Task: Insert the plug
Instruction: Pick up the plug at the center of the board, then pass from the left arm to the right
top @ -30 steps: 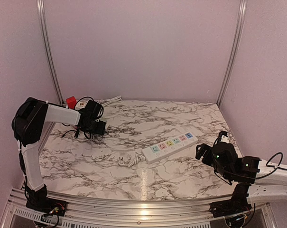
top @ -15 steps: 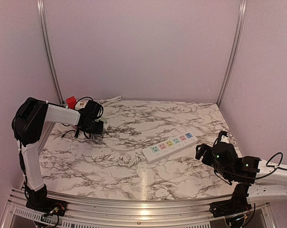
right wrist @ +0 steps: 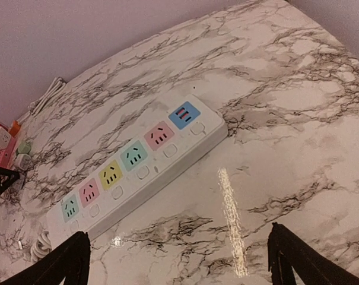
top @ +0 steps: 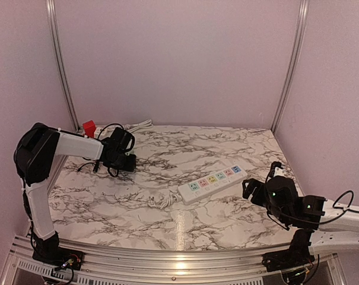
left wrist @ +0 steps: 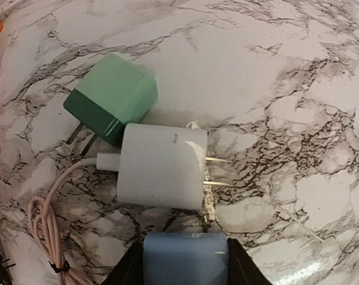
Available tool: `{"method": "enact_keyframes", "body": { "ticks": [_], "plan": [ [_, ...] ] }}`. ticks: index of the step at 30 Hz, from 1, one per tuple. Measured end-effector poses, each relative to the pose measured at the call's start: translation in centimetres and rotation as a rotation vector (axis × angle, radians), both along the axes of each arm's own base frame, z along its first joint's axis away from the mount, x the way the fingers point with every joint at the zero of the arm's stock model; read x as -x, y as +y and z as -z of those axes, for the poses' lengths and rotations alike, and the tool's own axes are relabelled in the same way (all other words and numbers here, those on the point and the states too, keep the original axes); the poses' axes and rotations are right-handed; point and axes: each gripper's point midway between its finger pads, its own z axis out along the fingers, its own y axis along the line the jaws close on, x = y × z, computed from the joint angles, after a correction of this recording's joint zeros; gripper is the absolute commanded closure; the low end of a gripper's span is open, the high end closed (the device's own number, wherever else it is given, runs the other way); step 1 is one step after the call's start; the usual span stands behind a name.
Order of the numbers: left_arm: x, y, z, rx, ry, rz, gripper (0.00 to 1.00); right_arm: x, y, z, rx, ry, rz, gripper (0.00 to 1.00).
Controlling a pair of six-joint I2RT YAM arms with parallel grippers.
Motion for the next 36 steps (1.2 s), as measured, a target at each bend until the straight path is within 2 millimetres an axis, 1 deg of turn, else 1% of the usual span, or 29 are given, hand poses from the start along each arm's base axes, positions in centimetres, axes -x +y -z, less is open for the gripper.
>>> {"method": "enact_keyframes", "body": {
  "ticks": [3, 6, 10, 14, 19, 20, 22, 24, 27, 32, 36],
  "plan": [
    [1.4, -1.5, -0.2, 0.029, 0.014, 0.037, 0.79, -0.3, 1.3, -0.9, 0.009, -0.038, -0.077, 0.02],
    [2.6, -2.9, -1.0, 0.067, 0.018, 0.074, 0.80, -0.5, 3.4, -2.0, 0.037, -0.092, -0.203, 0.02],
    [3.6, -4.5, -3.6, 0.153, 0.001, 0.115, 0.80, -0.6, 5.4, -2.7, 0.097, -0.143, -0.329, 0.01],
    [4.8, -6.8, -6.2, 0.254, -0.015, 0.184, 0.80, -0.4, 7.4, -2.9, 0.157, -0.186, -0.462, 0.01],
    [7.4, -11.0, -9.0, 0.403, -0.002, 0.327, 0.80, 1.4, 11.3, -4.4, 0.225, -0.314, -0.678, 0.01],
    [8.0, -11.9, -9.5, 0.433, 0.001, 0.357, 0.80, 2.0, 12.2, -4.6, 0.253, -0.347, -0.726, 0.01],
    [9.2, -13.4, -10.3, 0.479, 0.012, 0.415, 0.79, 2.8, 13.5, -4.6, 0.304, -0.388, -0.791, 0.02],
    [10.6, -14.9, -10.8, 0.521, 0.032, 0.479, 0.79, 3.1, 14.2, -4.4, 0.346, -0.414, -0.828, 0.02],
    [12.8, -16.8, -11.4, 0.569, 0.065, 0.566, 0.79, 3.0, 14.7, -4.5, 0.403, -0.458, -0.854, 0.02],
    [16.2, -19.7, -13.0, 0.678, 0.110, 0.697, 0.79, 3.5, 15.9, -6.1, 0.459, -0.582, -0.918, 0.04],
    [18.3, -21.3, -14.0, 0.740, 0.138, 0.761, 0.78, 4.2, 16.9, -7.8, 0.482, -0.713, -0.970, 0.05]
  ]
}}
